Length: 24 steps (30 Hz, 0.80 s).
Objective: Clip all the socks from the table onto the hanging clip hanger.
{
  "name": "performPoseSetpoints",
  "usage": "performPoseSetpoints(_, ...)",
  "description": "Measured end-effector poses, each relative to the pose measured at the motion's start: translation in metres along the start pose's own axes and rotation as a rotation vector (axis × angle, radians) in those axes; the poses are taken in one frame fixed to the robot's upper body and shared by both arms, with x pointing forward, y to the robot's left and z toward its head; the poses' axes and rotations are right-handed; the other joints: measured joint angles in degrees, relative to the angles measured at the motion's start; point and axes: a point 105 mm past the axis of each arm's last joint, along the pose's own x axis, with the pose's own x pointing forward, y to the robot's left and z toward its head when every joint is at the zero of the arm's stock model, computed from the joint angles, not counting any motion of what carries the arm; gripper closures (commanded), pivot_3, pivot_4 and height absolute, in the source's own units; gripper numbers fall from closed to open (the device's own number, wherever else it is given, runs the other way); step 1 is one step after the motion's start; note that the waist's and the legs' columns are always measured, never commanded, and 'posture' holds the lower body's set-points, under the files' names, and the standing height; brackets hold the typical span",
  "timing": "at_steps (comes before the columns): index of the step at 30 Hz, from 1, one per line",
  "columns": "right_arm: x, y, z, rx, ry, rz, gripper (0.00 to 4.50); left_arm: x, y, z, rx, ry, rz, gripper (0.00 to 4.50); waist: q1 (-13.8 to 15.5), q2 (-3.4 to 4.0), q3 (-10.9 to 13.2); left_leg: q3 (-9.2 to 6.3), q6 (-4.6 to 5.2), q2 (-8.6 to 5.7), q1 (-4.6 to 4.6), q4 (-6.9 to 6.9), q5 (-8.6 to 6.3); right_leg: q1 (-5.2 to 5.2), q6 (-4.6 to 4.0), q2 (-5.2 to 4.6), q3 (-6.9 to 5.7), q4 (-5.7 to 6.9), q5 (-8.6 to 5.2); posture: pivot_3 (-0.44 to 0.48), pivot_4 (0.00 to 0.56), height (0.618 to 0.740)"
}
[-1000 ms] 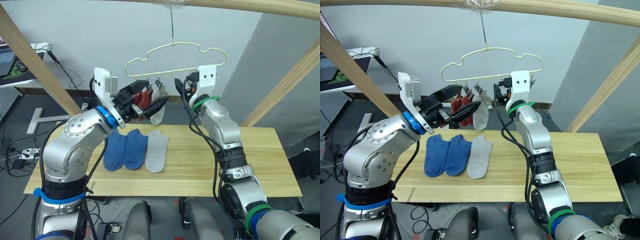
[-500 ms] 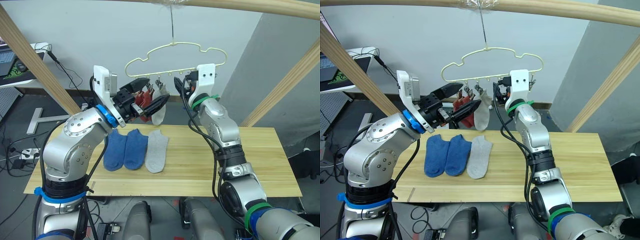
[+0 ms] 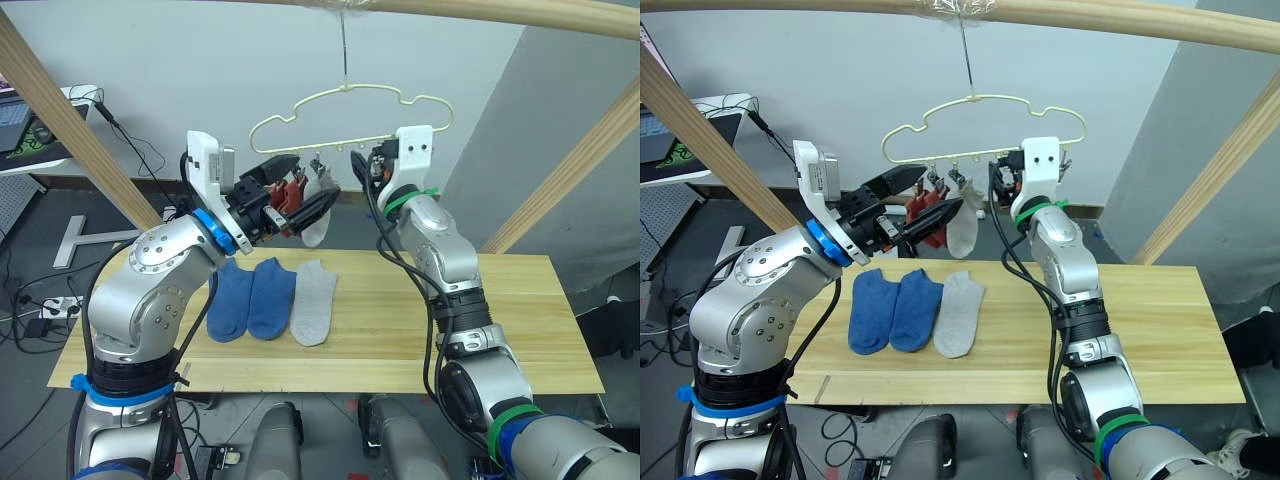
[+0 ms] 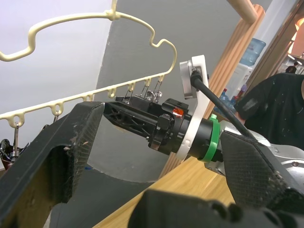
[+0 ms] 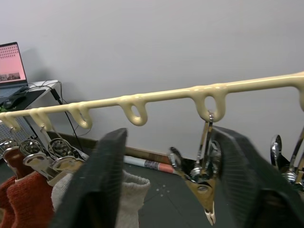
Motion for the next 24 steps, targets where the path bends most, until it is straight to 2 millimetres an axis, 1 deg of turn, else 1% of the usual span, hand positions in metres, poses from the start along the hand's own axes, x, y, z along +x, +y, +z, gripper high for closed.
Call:
performPoseSetpoints(3, 0.000, 0.000, 0.000, 0.002, 0.001, 0.000, 3.86, 0.000, 0.000, 0.000, 0.000, 0.000, 0.001, 0.00, 0.0, 0.00, 0.0, -0.01, 0.00, 0.00, 0.00, 0.00, 0.00, 0.00, 0.00, 0.00, 0.00, 0.00, 0.00, 0.059, 0.263, 0.740)
performPoseSetpoints(6, 0.000, 0.000, -0.001, 0.003, 0.003, 0.000, 4.40, 0.000, 0.000, 0.000, 0.000, 0.000, 0.001, 0.00, 0.0, 0.00, 0.0, -0.01, 0.00, 0.00, 0.00, 0.00, 0.00, 0.00, 0.00, 0.00, 0.00, 0.00, 0.00, 0.062, 0.260, 0.740)
performPoseSetpoints(10, 0.000, 0.001, -0.001, 0.008, 0.003, 0.010, 4.45, -0.001, 0.000, -0.001, -0.002, 0.001, 0.003, 0.00, 0.0, 0.00, 0.0, 0.00, 0.00, 0.00, 0.00, 0.00, 0.00, 0.00, 0.00, 0.00, -0.01, 0.00, 0.00, 0.062, 0.260, 0.740)
performPoseSetpoints(13, -0.001, 0.007, -0.002, 0.044, 0.014, 0.057, 4.45, -0.006, 0.000, -0.012, -0.005, 0.024, 0.022, 0.00, -0.1, 0.00, 0.0, 0.00, 0.00, 0.02, 0.00, -0.02, 0.00, 0.00, 0.00, 0.00, 0.01, 0.00, 0.00, 0.057, 0.256, 0.740)
performPoseSetpoints(14, -0.002, 0.008, -0.001, 0.052, 0.013, 0.069, 4.45, -0.008, -0.001, -0.020, -0.011, 0.045, 0.026, 0.00, -0.1, 0.00, 0.0, 0.00, 0.00, 0.02, 0.01, -0.03, 0.00, 0.00, 0.00, 0.00, 0.02, 0.01, 0.00, 0.046, 0.257, 0.740)
performPoseSetpoints(17, -0.008, 0.012, -0.003, 0.081, 0.033, 0.125, 4.45, -0.020, -0.003, -0.057, -0.030, 0.151, 0.067, 0.00, -0.1, 0.01, 0.0, -0.02, 0.00, 0.05, 0.00, -0.06, 0.00, -0.02, -0.01, -0.01, 0.04, -0.02, 0.00, 0.025, 0.258, 0.740)
performPoseSetpoints(20, -0.016, 0.009, -0.002, 0.062, 0.065, 0.170, 4.45, -0.040, -0.005, -0.121, -0.049, 0.332, 0.126, 0.00, 0.0, 0.05, 0.0, 0.02, 0.00, 0.07, 0.01, -0.06, 0.00, -0.04, -0.03, -0.05, 0.03, 0.00, -0.01, 0.016, 0.260, 0.740)
performPoseSetpoints(21, -0.018, 0.008, -0.002, 0.059, 0.071, 0.175, 4.45, -0.044, -0.006, -0.135, -0.055, 0.371, 0.140, 0.00, 0.0, 0.05, 0.0, 0.02, 0.00, 0.07, 0.01, -0.04, 0.00, -0.04, -0.03, -0.05, 0.03, 0.00, -0.01, 0.016, 0.260, 0.740)
performPoseSetpoints(22, -0.019, 0.008, -0.002, 0.058, 0.077, 0.177, 4.45, -0.045, -0.006, -0.142, -0.055, 0.389, 0.149, 0.00, 0.0, 0.06, 0.0, 0.01, 0.01, 0.07, 0.01, -0.02, 0.00, -0.04, -0.03, -0.05, 0.03, 0.01, -0.01, -0.007, 0.266, 0.740)
performPoseSetpoints(24, -0.022, 0.008, -0.002, 0.062, 0.090, 0.182, 4.45, -0.037, 0.000, -0.152, -0.060, 0.362, 0.209, 0.00, 0.1, 0.17, 0.1, 0.01, 0.02, 0.08, 0.04, 0.04, 0.01, 0.02, -0.03, -0.08, 0.02, 0.05, -0.01, -0.024, 0.275, 0.740)
